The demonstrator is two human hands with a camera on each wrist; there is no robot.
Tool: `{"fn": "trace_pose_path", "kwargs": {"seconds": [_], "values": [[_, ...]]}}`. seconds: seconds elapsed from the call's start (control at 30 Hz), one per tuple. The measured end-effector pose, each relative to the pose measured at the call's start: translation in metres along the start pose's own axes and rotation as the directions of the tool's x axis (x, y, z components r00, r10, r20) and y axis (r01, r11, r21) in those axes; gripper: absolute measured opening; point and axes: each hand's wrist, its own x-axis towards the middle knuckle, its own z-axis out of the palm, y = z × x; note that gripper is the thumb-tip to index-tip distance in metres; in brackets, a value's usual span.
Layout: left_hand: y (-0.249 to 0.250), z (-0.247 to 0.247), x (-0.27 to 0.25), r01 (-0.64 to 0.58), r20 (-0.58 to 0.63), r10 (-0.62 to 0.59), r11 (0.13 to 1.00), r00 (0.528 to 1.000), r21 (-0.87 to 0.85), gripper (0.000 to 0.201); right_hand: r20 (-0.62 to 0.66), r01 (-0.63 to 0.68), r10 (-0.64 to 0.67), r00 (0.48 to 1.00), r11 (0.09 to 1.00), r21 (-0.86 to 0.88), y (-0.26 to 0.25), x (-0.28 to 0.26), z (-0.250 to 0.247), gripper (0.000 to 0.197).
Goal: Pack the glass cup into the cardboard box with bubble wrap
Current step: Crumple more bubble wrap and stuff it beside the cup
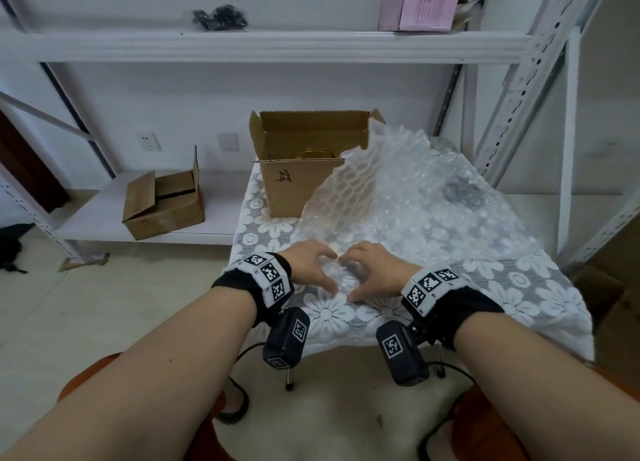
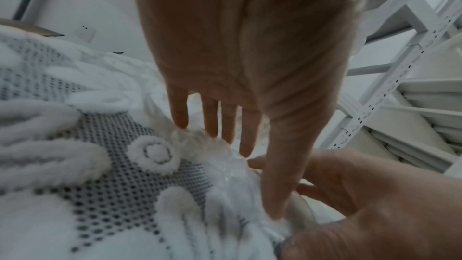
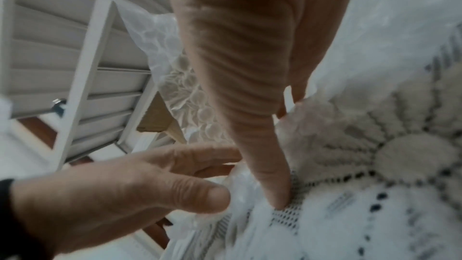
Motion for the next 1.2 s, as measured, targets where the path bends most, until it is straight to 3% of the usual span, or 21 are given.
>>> {"fn": "trace_pose_path", "kwargs": {"seconds": [0.17, 0.27, 0.4, 0.53, 0.7, 0.87, 1.0, 1.1, 1.2], "values": [[0.004, 0.002, 0.006, 0.016, 0.01, -0.018, 0.991, 1.0, 0.136, 0.08, -0.108, 0.06, -0.078, 0.991, 0.984, -0.165, -0.015, -0.007, 0.006, 0.058], [0.006, 0.006, 0.007, 0.013, -0.023, -0.009, 0.983, 1.0, 0.185, 0.076, -0.141, 0.048, -0.069, 0.988, 0.988, -0.145, -0.011, -0.006, 0.011, 0.04], [0.0, 0.003, 0.006, -0.008, -0.036, 0.01, 0.998, 0.999, 0.058, 0.051, -0.178, -0.048, 0.049, 0.983, 0.999, 0.005, 0.006, -0.009, 0.002, 0.023], [-0.004, -0.004, 0.006, 0.044, -0.063, -0.05, 0.995, 0.997, -0.091, 0.029, -0.15, -0.101, 0.117, 0.982, 0.988, 0.113, 0.02, -0.011, -0.006, 0.011], [-0.013, -0.009, 0.007, 0.101, -0.133, -0.124, 0.981, 0.983, -0.164, 0.022, -0.176, -0.147, 0.183, 0.967, 0.969, 0.197, 0.034, -0.014, -0.016, 0.005], [-0.02, -0.005, 0.008, 0.13, -0.226, -0.185, 0.963, 0.956, -0.236, 0.014, -0.218, -0.245, 0.319, 0.922, 0.92, 0.307, 0.046, -0.012, -0.023, 0.032], [-0.016, -0.002, 0.01, 0.171, -0.24, -0.198, 0.977, 0.95, -0.126, 0.019, -0.243, -0.369, 0.429, 0.87, 0.894, 0.255, 0.046, -0.01, -0.023, 0.031], [-0.013, 0.004, 0.01, 0.211, -0.354, -0.21, 0.977, 0.911, -0.037, 0.016, -0.275, -0.441, 0.472, 0.838, 0.881, 0.17, 0.043, -0.01, -0.018, 0.03], [-0.013, 0.011, 0.009, 0.136, -0.555, -0.026, 0.978, 0.831, 0.158, 0.02, -0.292, -0.448, 0.476, 0.829, 0.879, 0.16, 0.042, -0.009, -0.015, 0.029]]}}
